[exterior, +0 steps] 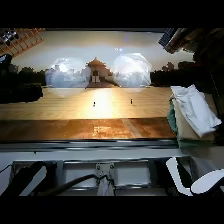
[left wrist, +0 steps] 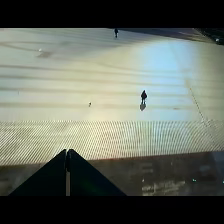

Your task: Fold the clothes and pants, and hang the long-sleeved shirts on hangers.

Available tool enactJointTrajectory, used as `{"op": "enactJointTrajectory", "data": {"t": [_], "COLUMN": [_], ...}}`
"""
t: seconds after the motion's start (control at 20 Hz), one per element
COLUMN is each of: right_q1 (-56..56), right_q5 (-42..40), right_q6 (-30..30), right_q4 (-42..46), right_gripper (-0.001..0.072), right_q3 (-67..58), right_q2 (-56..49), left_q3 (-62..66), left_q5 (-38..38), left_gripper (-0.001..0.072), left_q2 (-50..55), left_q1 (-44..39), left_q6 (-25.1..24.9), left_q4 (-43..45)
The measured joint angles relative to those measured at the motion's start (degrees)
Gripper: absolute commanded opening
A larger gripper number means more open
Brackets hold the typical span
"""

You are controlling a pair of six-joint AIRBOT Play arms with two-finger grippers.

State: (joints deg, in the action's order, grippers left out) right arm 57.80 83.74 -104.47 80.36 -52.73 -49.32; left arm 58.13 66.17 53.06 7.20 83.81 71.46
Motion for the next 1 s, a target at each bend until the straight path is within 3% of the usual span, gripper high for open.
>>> {"op": "enactJointTrajectory", "data": {"t": [0.1,0.15,0.2,0.25,0.55,0.75,1.0], "right_q1": [0.13,0.17,0.22,0.24,0.26,-4.07,-24.46], "right_q5": [0.15,0.09,0.09,0.15,-4.68,-16.94,-25.86], "right_q6": [0.02,0.0,0.02,0.04,0.22,5.62,18.34], "right_q4": [1.81,2.4,3.08,3.67,0.83,-18.58,-32.96], "right_gripper": [0.0023,0.0137,0.0376,0.0525,0.0523,0.0522,0.0522], "right_q3": [3.23,4.52,5.84,6.84,4.9,-0.39,-6.99], "right_q2": [0.46,0.59,0.68,0.74,0.87,0.68,-4.15], "left_q3": [0.0,0.0,0.0,0.0,0.0,0.0,0.0], "left_q5": [-0.02,0.0,0.0,0.0,0.0,-0.02,0.0], "left_gripper": [0.0016,0.0016,0.0016,0.0016,0.0016,0.0016,0.0016], "left_q2": [0.0,0.0,0.0,0.0,0.0,0.0,0.0], "left_q1": [0.0,0.0,0.0,0.0,0.0,0.0,0.0], "left_q6": [-0.02,0.0,0.0,0.0,0.0,0.0,0.0], "left_q4": [0.0,0.0,0.0,0.0,0.0,0.0,0.0]}}
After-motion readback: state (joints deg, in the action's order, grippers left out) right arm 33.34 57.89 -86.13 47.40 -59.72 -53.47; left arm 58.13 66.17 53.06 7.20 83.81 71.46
